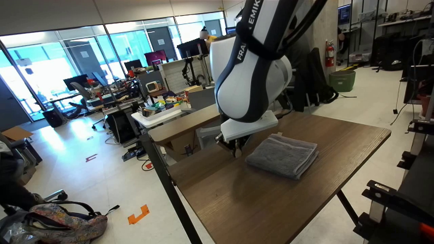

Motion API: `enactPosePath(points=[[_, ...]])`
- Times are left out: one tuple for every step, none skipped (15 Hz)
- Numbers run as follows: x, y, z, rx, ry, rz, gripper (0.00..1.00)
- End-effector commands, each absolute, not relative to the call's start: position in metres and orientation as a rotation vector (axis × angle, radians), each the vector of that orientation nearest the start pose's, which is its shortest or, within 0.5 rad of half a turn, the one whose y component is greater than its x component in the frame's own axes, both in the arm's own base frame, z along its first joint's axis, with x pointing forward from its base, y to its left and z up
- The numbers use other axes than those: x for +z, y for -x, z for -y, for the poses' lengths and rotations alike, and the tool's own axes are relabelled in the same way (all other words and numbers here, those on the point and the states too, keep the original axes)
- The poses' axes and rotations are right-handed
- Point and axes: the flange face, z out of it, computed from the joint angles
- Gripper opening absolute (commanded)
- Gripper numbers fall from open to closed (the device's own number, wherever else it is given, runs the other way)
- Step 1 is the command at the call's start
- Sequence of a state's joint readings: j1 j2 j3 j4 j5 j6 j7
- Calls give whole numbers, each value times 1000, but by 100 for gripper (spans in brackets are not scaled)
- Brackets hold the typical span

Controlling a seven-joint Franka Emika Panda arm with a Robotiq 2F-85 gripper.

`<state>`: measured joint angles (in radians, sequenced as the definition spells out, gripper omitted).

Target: Move the cookie to the left then use the grey towel to wipe the table.

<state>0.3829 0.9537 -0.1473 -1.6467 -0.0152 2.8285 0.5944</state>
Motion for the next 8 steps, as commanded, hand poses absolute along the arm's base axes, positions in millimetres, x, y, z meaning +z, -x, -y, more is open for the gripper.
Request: enactPosePath(points=[[91, -653, -194, -483, 3081, -286, 1], [89, -654, -200, -497, 3071, -261, 3], [85, -658, -208, -514, 3055, -233, 3], [83, -661, -213, -533, 3035, -216, 3], [78, -666, -219, -527, 3020, -195, 3], [74, -669, -223, -525, 3012, -176, 3], [69, -674, -227, -521, 3005, -169, 3], [65, -678, -230, -528, 2997, -164, 3]])
